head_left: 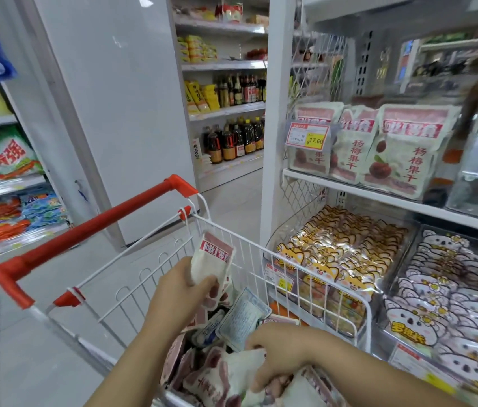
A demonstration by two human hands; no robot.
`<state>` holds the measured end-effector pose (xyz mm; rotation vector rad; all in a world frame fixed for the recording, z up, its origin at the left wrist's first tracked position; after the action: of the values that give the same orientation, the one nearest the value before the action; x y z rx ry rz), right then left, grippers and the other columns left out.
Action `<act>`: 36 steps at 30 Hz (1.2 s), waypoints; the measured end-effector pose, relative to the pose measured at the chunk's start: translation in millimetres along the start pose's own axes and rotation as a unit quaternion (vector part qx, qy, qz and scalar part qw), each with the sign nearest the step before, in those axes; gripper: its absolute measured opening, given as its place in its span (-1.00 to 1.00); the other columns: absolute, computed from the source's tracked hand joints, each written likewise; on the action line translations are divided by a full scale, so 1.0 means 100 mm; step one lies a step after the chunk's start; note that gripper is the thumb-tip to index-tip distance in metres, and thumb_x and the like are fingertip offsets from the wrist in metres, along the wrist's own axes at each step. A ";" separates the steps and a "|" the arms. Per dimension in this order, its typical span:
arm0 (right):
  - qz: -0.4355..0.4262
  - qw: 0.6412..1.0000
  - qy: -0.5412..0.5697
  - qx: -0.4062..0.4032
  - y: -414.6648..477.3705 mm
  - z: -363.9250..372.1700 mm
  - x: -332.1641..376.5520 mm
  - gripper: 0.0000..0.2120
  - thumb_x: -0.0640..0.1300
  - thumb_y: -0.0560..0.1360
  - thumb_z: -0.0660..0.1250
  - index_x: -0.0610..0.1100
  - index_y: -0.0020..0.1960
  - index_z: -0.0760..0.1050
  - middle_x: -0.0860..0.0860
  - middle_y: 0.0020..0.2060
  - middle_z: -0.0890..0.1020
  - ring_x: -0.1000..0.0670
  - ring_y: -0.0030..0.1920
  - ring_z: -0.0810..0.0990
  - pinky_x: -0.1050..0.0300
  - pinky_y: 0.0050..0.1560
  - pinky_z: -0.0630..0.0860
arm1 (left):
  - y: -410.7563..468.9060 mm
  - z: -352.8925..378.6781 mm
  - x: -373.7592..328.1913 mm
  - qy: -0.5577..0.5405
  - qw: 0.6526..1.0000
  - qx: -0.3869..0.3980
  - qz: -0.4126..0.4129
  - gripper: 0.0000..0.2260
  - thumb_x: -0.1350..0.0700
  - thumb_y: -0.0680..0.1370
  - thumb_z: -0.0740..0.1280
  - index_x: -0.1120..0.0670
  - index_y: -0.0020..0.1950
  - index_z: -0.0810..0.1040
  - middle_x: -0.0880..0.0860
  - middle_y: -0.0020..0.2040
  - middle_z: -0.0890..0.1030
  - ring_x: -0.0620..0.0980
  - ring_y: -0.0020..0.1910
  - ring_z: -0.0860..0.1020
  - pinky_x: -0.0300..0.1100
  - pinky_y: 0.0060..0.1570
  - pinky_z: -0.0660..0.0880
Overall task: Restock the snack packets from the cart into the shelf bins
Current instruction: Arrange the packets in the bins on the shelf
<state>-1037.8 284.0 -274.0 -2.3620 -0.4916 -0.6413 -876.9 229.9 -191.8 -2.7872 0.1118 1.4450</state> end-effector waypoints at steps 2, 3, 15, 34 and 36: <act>-0.007 0.995 0.041 -0.094 -0.15 -0.25 0.00 -0.74 -0.01 0.44 0.53 -0.02 -0.20 0.44 -0.04 -0.17 0.55 -0.07 -0.17 0.54 0.05 -0.21 0.36 | -0.01 -0.02 -0.08 -0.070 0.998 0.008 -0.003 -0.82 0.16 0.50 0.43 0.04 0.09 0.57 0.04 -0.12 0.73 0.02 -0.31 0.72 0.13 0.00 0.61; -0.016 0.985 0.065 -0.157 -0.25 -0.41 0.00 -0.78 -0.03 0.44 0.52 0.00 -0.17 0.46 0.00 -0.17 0.56 -0.01 -0.18 0.54 0.08 -0.20 0.38 | 0.00 -0.03 -0.12 -0.101 0.995 0.011 -0.003 -0.84 0.19 0.50 0.43 0.08 0.08 0.59 0.05 -0.13 0.73 0.07 -0.28 0.72 0.16 0.04 0.60; -0.080 0.822 -0.015 -0.564 -1.59 -1.24 0.11 -0.69 -0.23 0.40 0.34 0.00 0.11 0.62 0.21 0.10 0.57 0.24 0.20 0.50 0.38 0.28 0.35 | -0.27 0.59 -1.30 -0.210 0.952 0.179 0.131 -0.74 -0.08 0.62 0.30 -0.16 0.32 0.50 -0.10 0.23 0.62 -0.15 0.15 0.63 -0.04 0.24 0.56; -0.163 0.706 0.001 -0.690 -2.35 -2.28 0.79 -0.43 -0.48 0.42 0.34 0.10 0.20 0.66 0.22 0.09 0.68 0.28 0.16 0.57 0.36 0.20 0.47 | -0.01 0.38 -2.67 -0.349 0.893 -0.108 0.263 -0.66 -0.33 0.48 0.27 -0.21 0.16 0.43 -0.16 0.13 0.57 -0.28 0.08 0.54 -0.27 0.08 0.48; -0.176 0.693 -0.023 -0.699 -2.42 -2.47 0.89 -0.47 -0.48 0.41 0.33 0.05 0.15 0.68 0.17 -0.01 0.71 0.22 0.06 0.61 0.31 0.09 0.52 | 0.09 0.24 -2.88 -0.338 0.889 -0.123 0.285 -0.72 -0.24 0.51 0.31 -0.17 0.14 0.42 -0.15 0.10 0.55 -0.34 0.03 0.53 -0.41 -0.01 0.43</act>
<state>-1163.0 313.7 59.6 -3.7437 -0.5719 -1.5354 -1062.7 240.1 29.9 -2.3042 0.8448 2.6363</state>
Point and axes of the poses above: each hand's wrist, its own y-axis towards the middle knuckle, its own z-axis out of the palm, x = y × z, the point moved 7 cm from there along y, towards the middle knuckle
